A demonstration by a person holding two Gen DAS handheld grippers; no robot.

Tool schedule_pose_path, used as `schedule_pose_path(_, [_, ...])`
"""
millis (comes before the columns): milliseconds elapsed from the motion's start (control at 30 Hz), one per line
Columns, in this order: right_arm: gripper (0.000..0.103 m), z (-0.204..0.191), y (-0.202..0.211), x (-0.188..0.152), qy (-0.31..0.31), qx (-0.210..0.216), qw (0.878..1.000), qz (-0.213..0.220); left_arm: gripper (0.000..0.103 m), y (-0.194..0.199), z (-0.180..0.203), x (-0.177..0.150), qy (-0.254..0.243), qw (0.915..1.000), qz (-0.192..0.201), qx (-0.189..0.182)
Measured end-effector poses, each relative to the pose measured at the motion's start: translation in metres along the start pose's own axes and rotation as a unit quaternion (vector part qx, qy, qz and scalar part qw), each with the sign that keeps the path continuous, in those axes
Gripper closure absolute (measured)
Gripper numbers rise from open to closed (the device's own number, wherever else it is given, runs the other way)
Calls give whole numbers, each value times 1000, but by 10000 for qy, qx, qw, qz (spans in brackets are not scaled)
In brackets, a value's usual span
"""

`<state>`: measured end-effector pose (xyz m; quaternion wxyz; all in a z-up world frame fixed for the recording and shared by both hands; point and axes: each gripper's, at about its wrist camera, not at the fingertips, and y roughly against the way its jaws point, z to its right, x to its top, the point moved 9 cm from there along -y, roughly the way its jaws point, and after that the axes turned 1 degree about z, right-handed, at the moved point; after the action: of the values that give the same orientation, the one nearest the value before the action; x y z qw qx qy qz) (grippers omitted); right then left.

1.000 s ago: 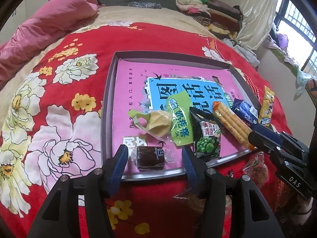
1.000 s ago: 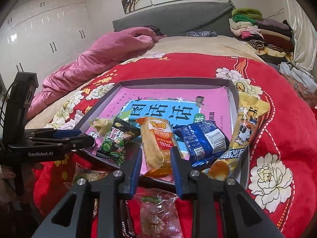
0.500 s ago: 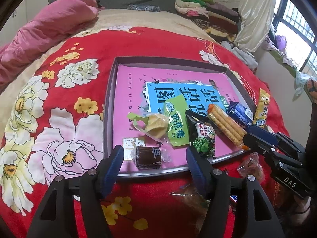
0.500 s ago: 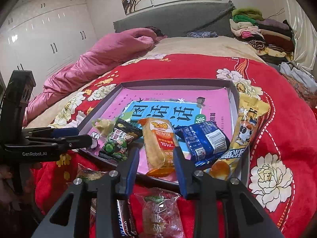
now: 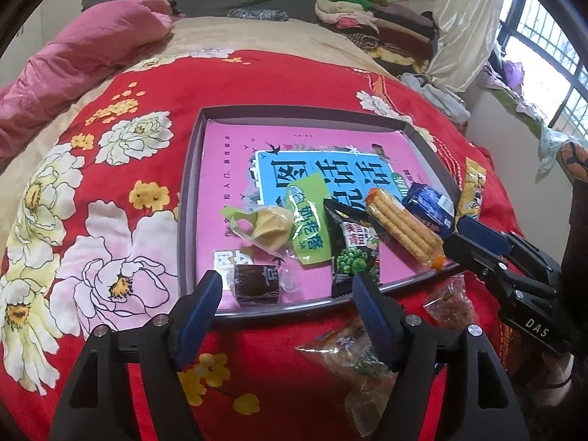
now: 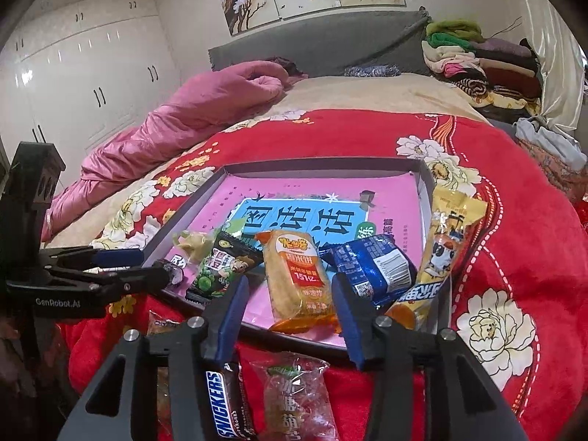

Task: Organize snacks
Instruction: 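Withdraw both open tools from the tray back toward the snack pile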

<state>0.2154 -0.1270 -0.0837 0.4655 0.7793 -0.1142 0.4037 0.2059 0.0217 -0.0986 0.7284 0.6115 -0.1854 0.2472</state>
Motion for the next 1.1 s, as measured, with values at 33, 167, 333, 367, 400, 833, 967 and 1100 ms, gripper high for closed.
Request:
schedule_pose_path(33, [54, 0, 1, 0, -9, 10, 10000, 15, 28, 0, 1, 0, 3, 10000, -3, -30])
schedule_pose_path(167, [53, -1, 3, 2, 3, 15, 10000, 50, 25, 2, 4, -1, 16, 9999, -21, -99])
schedule_pose_path(333, [53, -2, 5, 3, 19, 25, 10000, 94, 24, 5, 9, -3, -32, 9999, -16, -143])
schedule_pose_path(367, [53, -2, 5, 4, 21, 23, 9999, 99, 24, 6, 10, -3, -39, 9999, -21, -142])
schedule_pose_path(400, [53, -2, 6, 3, 24, 21, 9999, 102, 24, 6, 10, -3, -41, 9999, -25, -147])
schedule_pose_path(833, [47, 2, 19, 7, 45, -91, 9997, 232, 24, 18, 18, -1, -126, 9997, 80, -209])
schedule_pose_path(967, [46, 2, 24, 7, 42, -112, 9996, 253, 24, 20, 19, -1, -127, 9996, 87, -223])
schedule_pose_path(1100, [46, 3, 27, 7, 40, -156, 9995, 276, 24, 24, 20, -2, -124, 9996, 98, -247])
